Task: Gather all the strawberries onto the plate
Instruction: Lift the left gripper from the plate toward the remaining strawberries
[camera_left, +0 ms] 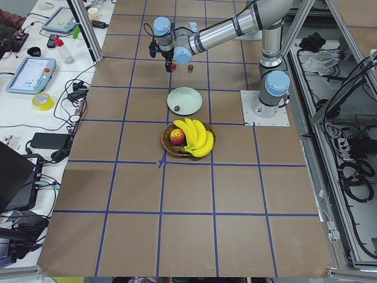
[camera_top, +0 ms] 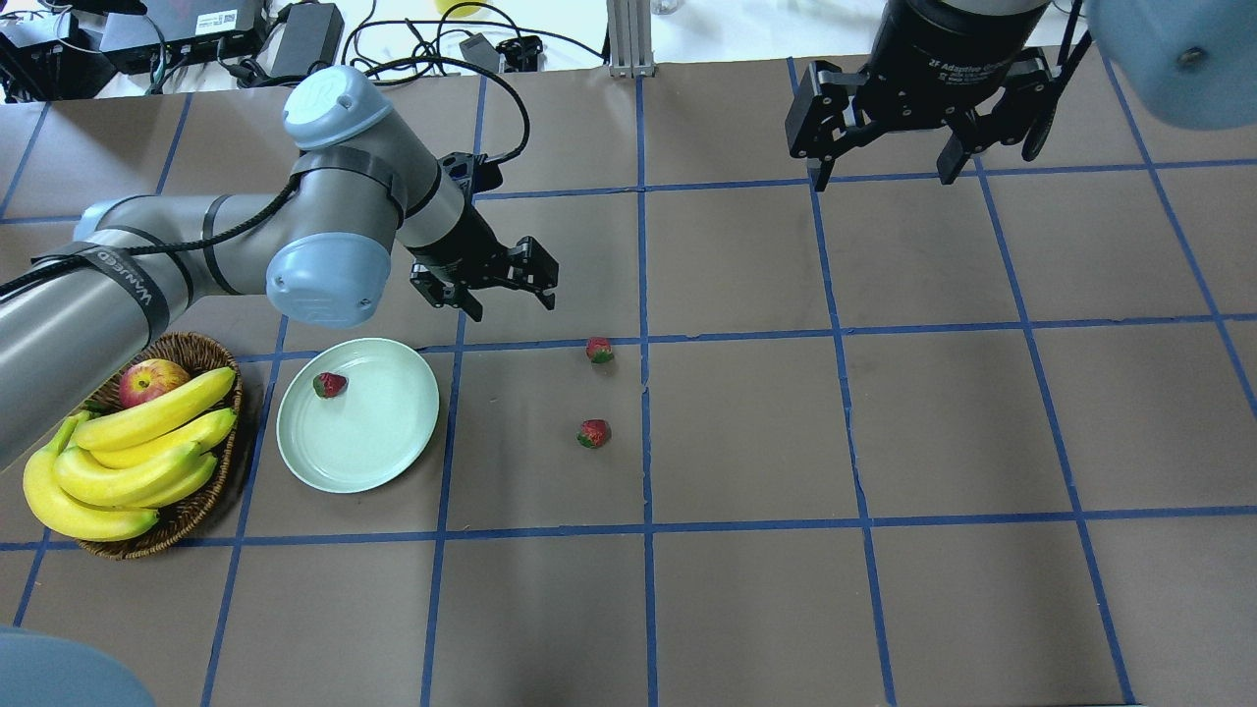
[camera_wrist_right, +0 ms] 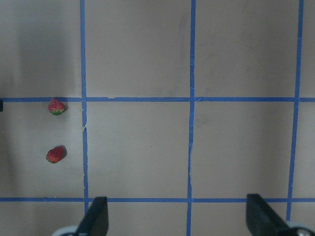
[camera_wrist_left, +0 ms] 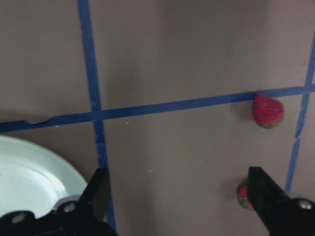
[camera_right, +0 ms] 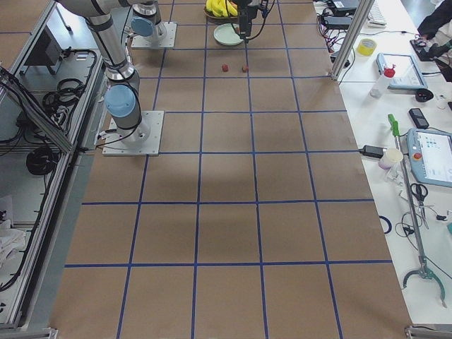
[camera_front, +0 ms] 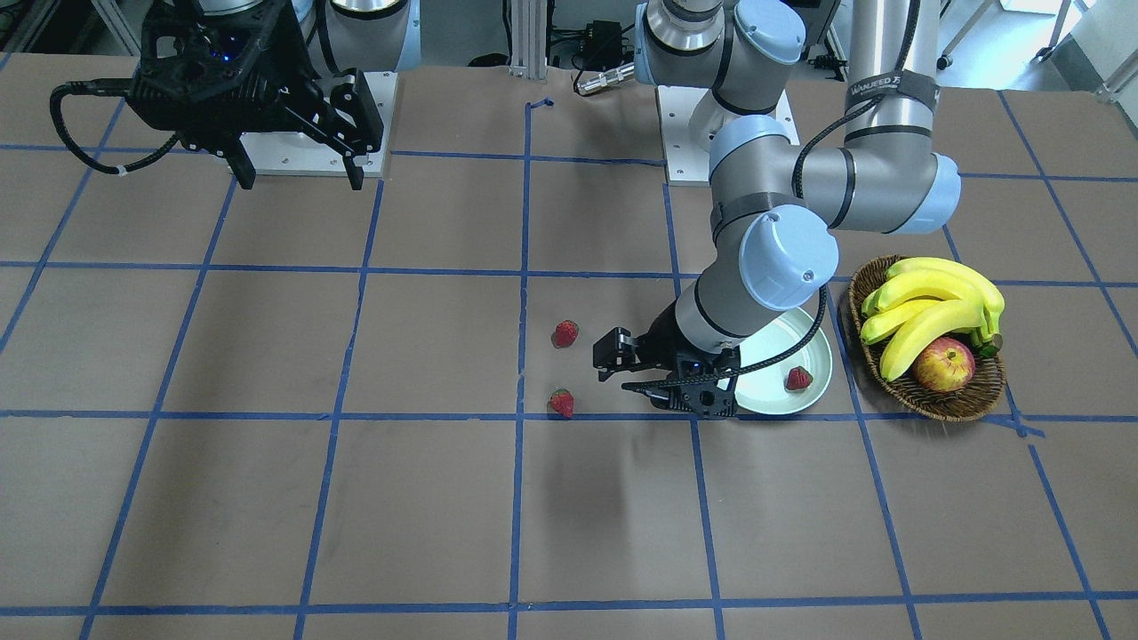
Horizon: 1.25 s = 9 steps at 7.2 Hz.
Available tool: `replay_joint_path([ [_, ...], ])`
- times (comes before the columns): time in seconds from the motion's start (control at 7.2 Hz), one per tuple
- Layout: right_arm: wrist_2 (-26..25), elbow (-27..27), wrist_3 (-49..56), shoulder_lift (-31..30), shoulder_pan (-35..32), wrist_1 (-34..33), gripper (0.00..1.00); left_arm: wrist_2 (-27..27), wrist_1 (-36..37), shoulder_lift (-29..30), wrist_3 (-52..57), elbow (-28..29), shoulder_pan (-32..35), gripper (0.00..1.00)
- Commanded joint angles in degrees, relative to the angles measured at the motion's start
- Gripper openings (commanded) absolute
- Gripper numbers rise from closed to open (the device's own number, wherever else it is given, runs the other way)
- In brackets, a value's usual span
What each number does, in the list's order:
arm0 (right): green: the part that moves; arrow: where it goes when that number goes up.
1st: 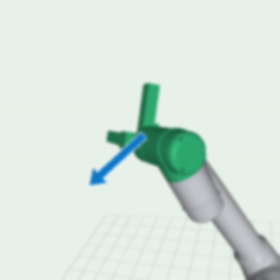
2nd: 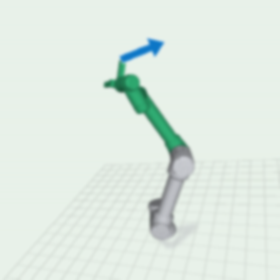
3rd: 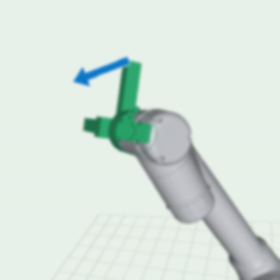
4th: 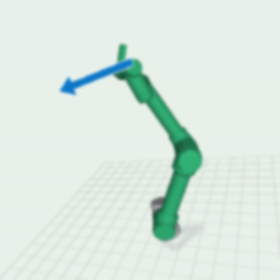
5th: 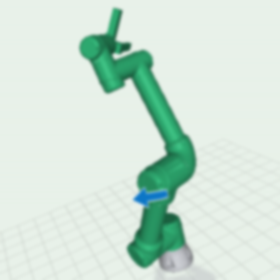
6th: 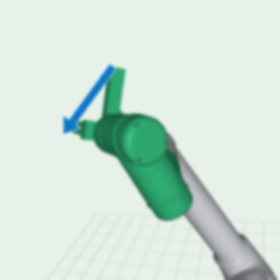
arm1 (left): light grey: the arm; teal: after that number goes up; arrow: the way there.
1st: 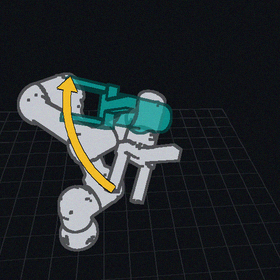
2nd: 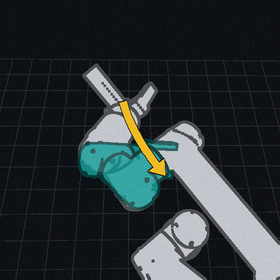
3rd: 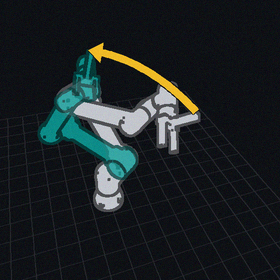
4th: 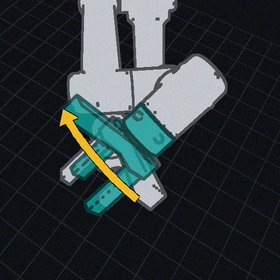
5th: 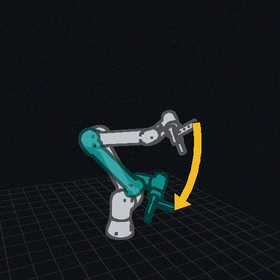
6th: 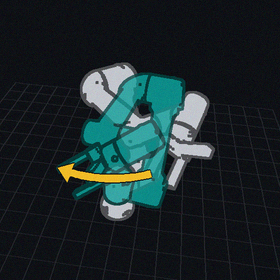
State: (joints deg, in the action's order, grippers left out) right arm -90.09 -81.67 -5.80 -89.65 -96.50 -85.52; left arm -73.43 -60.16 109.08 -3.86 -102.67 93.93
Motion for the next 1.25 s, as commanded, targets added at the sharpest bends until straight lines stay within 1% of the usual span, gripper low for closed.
replay_joint_path([
  [0.0,0.0,-0.1,0.1,0.0,0.0,0.0,1.00,2.1,4.6,3.1,-8.2,-0.1,2.1,1.00],
  [0.14,0.0,0.0,0.1,0.0,0.0,0.0,1.00,1.6,4.9,4.6,-16.3,-0.2,3.8,1.00],
  [0.28,0.0,-0.1,0.0,0.0,0.0,0.0,1.00,1.5,6.0,6.4,-20.5,-0.3,4.9,1.00],
  [0.42,0.0,0.0,0.0,0.0,0.0,0.0,1.00,1.5,6.4,7.4,-27.6,-0.3,5.0,1.00],
  [0.56,0.0,0.0,0.0,0.0,0.0,0.0,1.00,1.3,6.4,8.0,-29.8,-0.3,5.6,0.98],
  [0.69,0.0,-0.1,0.0,0.0,0.0,0.0,1.00,-0.6,6.4,8.3,-30.1,-0.3,6.3,0.96],
  [0.97,0.0,0.0,0.0,0.0,0.0,0.0,1.00,-0.6,6.4,9.1,-30.3,-0.3,6.3,0.90],
  [1.11,0.0,-0.1,0.1,0.0,0.0,0.1,1.00,-0.6,6.4,9.2,-30.4,-0.3,6.3,0.90],
])
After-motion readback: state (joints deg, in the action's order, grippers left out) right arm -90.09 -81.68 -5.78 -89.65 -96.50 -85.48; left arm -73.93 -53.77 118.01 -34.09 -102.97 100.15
